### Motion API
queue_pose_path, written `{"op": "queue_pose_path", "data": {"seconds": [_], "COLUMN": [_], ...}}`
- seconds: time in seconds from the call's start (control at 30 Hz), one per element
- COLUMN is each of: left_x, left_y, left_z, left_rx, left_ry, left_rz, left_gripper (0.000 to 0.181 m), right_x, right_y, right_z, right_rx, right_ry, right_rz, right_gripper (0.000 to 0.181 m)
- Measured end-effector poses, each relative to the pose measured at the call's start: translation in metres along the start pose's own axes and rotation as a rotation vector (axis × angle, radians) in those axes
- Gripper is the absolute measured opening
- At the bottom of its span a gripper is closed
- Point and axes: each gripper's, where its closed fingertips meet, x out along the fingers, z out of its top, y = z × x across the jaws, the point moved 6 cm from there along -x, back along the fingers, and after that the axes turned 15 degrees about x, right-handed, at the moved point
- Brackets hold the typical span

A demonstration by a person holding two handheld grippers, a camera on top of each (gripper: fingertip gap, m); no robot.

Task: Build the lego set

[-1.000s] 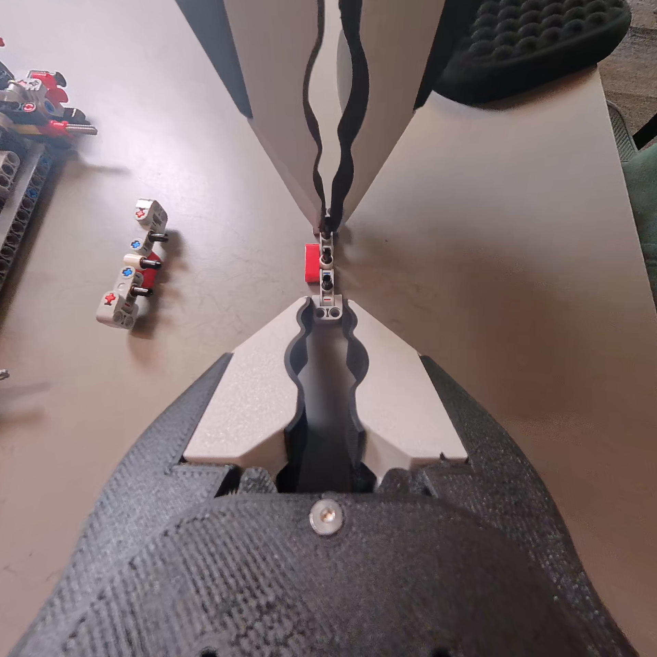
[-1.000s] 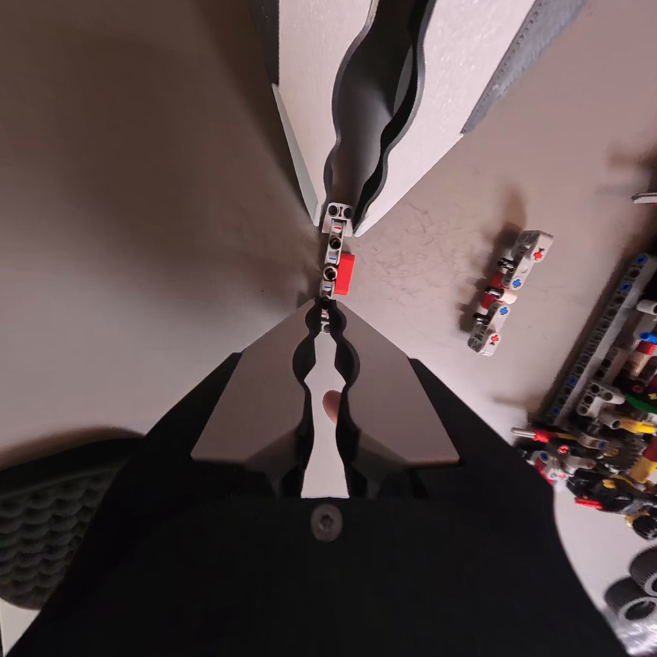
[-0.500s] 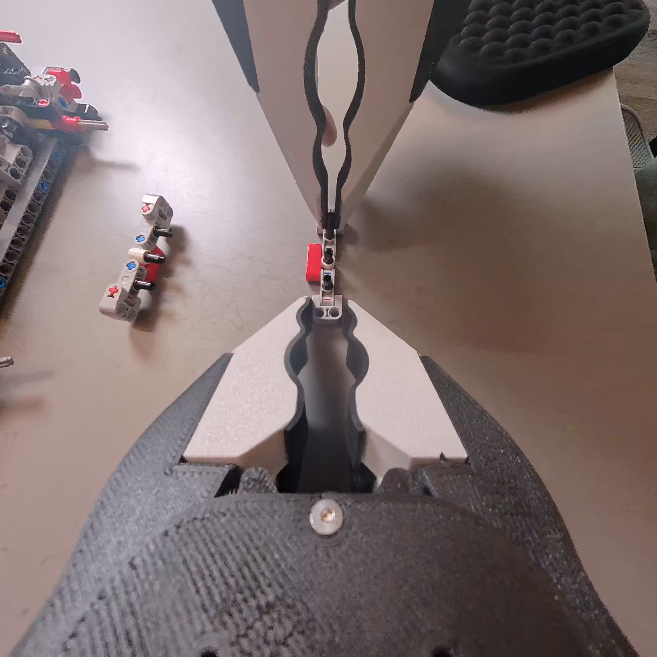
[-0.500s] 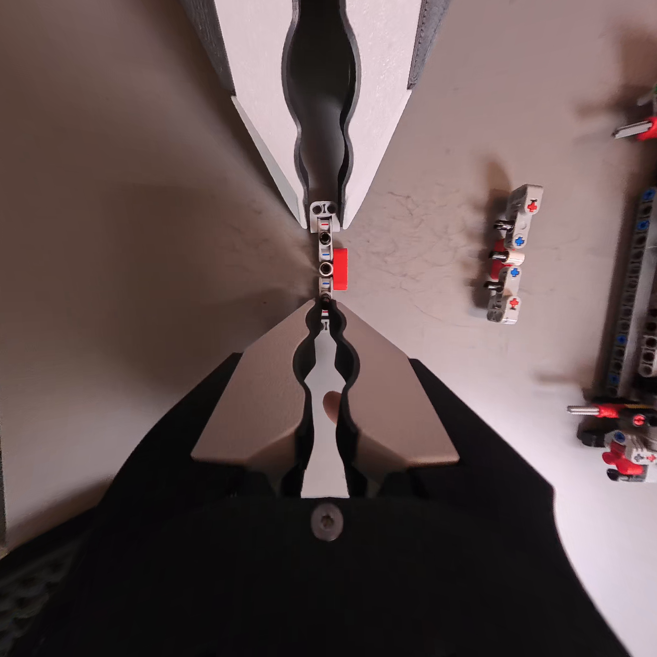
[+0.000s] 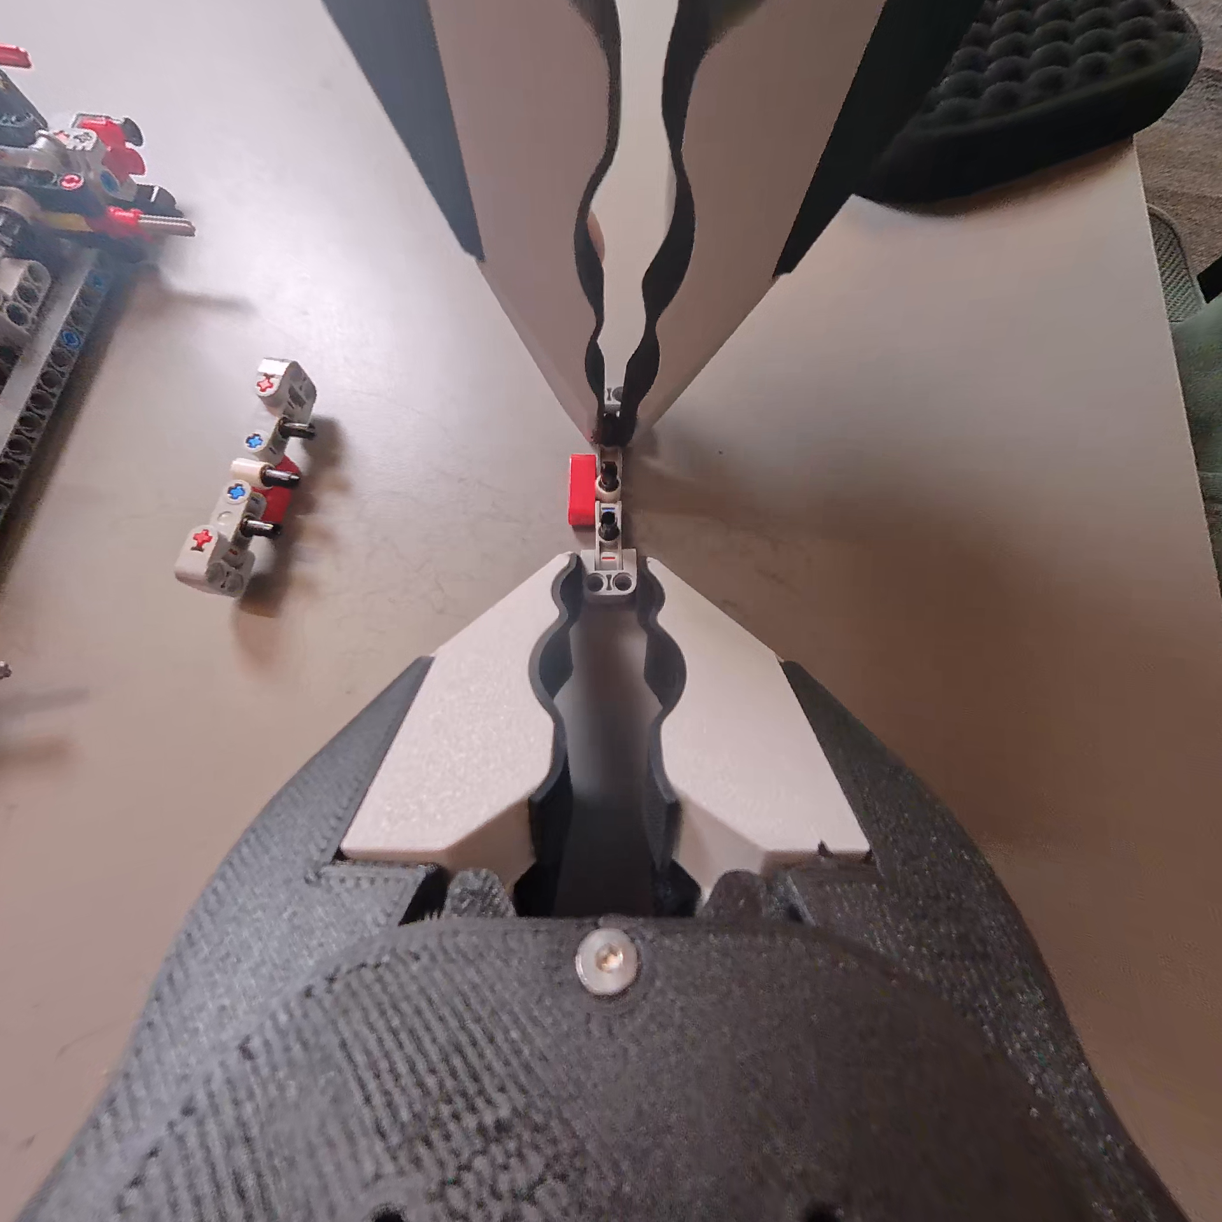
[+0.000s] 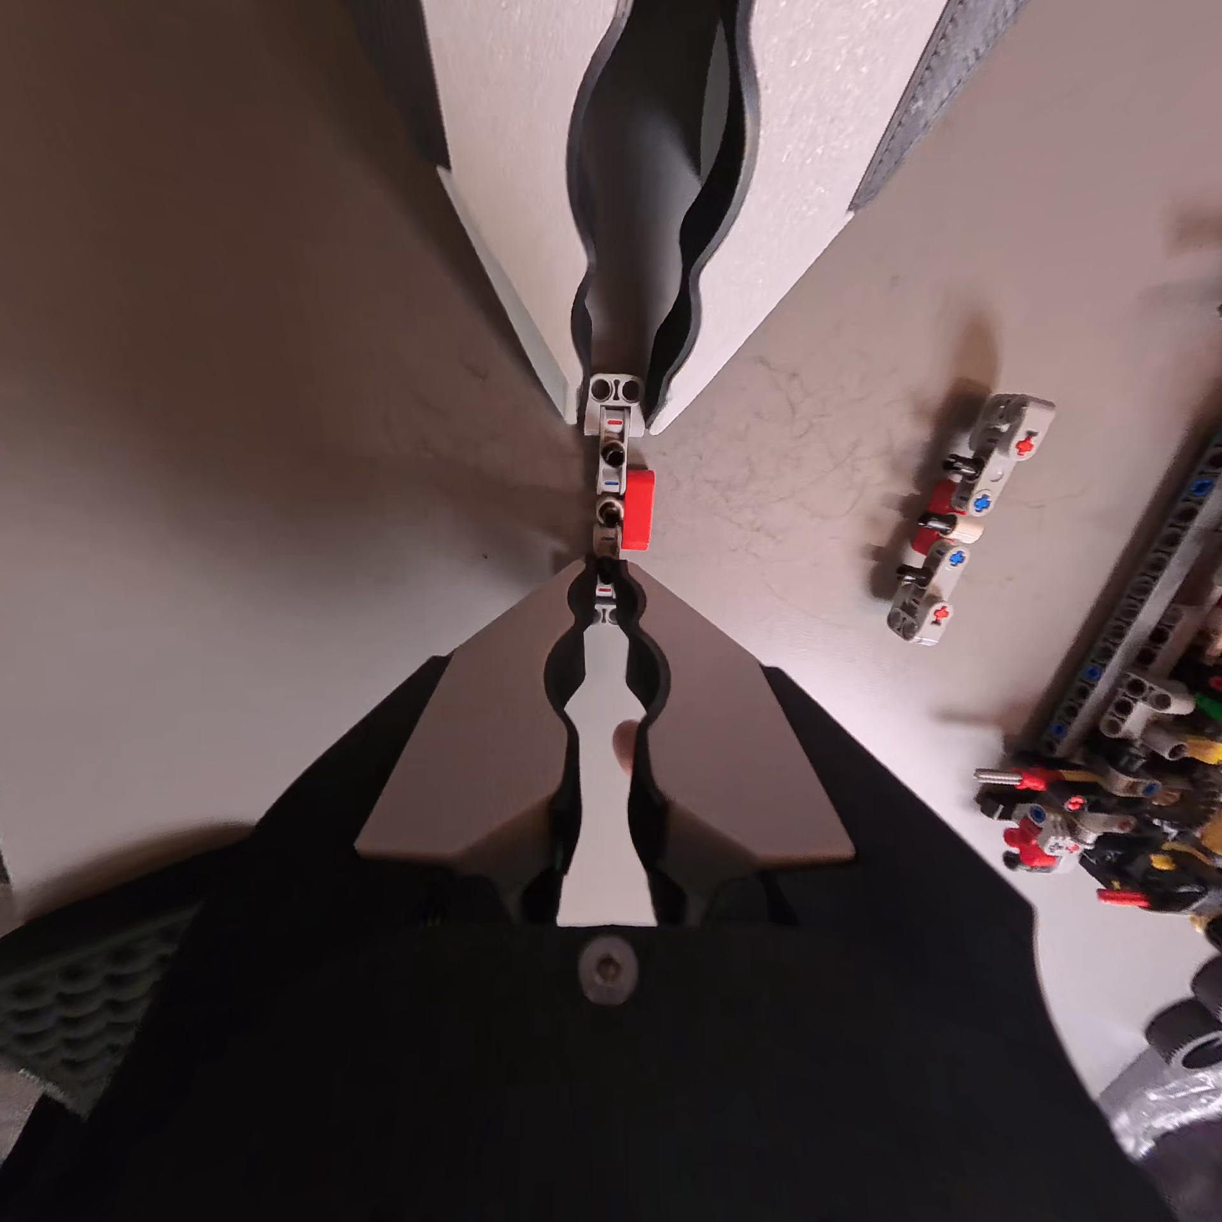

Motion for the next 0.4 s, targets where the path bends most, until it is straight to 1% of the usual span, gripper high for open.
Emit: {"op": "queue_pose_path", "data": {"seconds": [0.07,0.1,0.13,0.23,0.4], "left_x": [-0.001,-0.001,-0.001,-0.001,-0.001], "left_y": [0.0,0.0,0.0,0.0,0.0], "left_z": [-0.001,-0.001,-0.001,-0.001,-0.001], "left_rx": [0.001,0.002,0.001,-0.005,0.002], "left_ry": [0.001,0.002,0.001,0.0,0.001], "left_rz": [0.001,0.003,0.002,-0.003,0.003], "left_gripper": [0.014,0.015,0.014,0.014,0.014], "right_x": [0.0,-0.001,-0.001,-0.002,-0.003], "right_y": [0.001,0.003,0.005,0.005,0.001], "right_z": [-0.004,-0.007,-0.009,-0.012,-0.013], "right_rx": [0.018,0.047,0.08,0.11,0.135], "right_ry": [-0.082,-0.123,-0.163,-0.246,-0.27], "right_rz": [-0.008,0.02,0.042,0.018,0.02], "right_gripper": [0.006,0.016,0.02,0.017,0.012]}}
